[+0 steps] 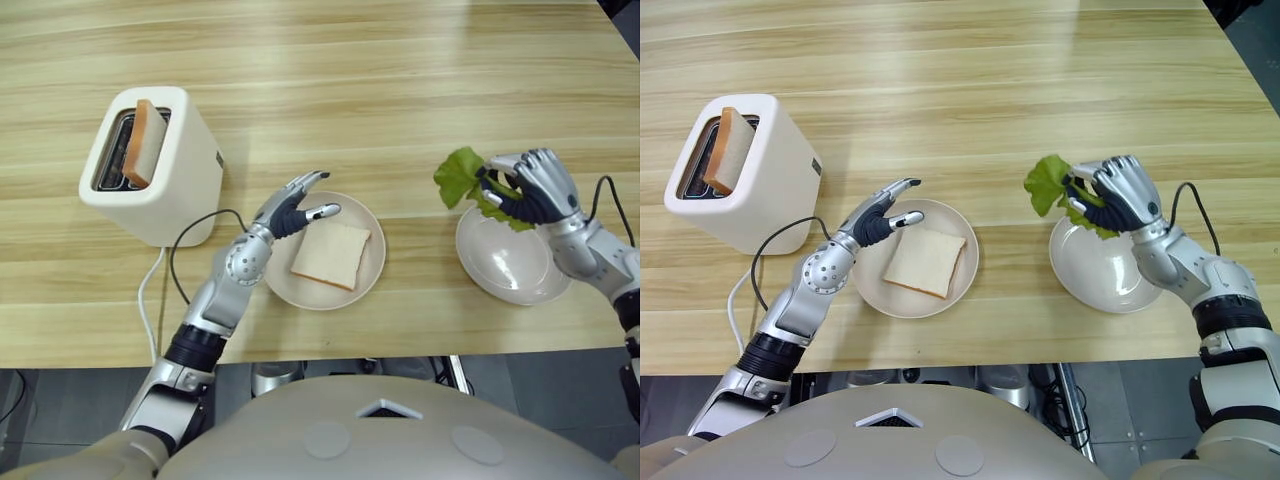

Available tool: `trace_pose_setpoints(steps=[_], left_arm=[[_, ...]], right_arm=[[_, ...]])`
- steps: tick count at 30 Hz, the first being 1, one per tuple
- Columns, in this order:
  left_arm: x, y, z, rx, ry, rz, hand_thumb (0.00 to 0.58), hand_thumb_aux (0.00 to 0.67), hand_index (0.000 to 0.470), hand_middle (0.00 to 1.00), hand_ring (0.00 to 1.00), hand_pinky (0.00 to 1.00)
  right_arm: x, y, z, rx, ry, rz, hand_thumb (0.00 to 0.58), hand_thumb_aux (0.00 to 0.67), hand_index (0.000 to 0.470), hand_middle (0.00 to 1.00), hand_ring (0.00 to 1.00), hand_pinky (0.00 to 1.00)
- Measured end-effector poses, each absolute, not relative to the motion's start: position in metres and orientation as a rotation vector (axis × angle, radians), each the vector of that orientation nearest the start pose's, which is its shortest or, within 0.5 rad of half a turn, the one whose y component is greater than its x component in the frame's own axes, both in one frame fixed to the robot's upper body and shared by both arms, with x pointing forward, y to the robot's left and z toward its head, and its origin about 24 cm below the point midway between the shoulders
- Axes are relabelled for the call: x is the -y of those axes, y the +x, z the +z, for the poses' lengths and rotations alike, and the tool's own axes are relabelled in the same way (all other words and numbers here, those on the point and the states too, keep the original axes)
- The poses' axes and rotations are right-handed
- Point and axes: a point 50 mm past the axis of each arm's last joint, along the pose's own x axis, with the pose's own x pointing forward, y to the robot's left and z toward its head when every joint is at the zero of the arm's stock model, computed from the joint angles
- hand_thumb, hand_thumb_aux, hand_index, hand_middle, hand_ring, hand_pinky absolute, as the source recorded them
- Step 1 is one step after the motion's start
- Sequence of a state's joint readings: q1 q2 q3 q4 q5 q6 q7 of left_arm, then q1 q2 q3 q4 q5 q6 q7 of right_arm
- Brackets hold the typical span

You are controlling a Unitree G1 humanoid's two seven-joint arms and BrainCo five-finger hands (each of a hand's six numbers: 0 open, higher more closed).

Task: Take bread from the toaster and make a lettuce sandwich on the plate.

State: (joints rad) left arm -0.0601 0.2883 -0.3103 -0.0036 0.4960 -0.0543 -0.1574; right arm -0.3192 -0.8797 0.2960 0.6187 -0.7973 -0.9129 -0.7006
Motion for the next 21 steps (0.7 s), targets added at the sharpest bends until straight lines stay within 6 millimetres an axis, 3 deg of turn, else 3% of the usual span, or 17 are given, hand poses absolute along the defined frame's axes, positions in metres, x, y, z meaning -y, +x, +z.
trace_pose_setpoints(steps=[4,12,21], left_arm=[[-0.12,0.255,0.052,0.125,0.803,-0.46,0.0,0.0,0.0,0.0,0.0,0.0],[-0.154,0.265,0.122,0.332,0.855,-0.231,0.0,0.0,0.0,0.0,0.0,0.0],[-0.195,0.234,0.12,0.301,0.857,-0.322,0.0,0.0,0.0,0.0,0.0,0.0]], right_arm=[[0.229,0.271,0.096,0.823,-1.206,0.341,0.58,0.67,0.46,1.0,1.0,1.0],[0.149,0.264,0.096,0.916,-0.935,0.573,0.58,0.67,0.46,1.0,1.0,1.0],[0.1,0.256,0.088,0.834,-0.657,0.777,0.58,0.67,0.46,1.0,1.0,1.0]])
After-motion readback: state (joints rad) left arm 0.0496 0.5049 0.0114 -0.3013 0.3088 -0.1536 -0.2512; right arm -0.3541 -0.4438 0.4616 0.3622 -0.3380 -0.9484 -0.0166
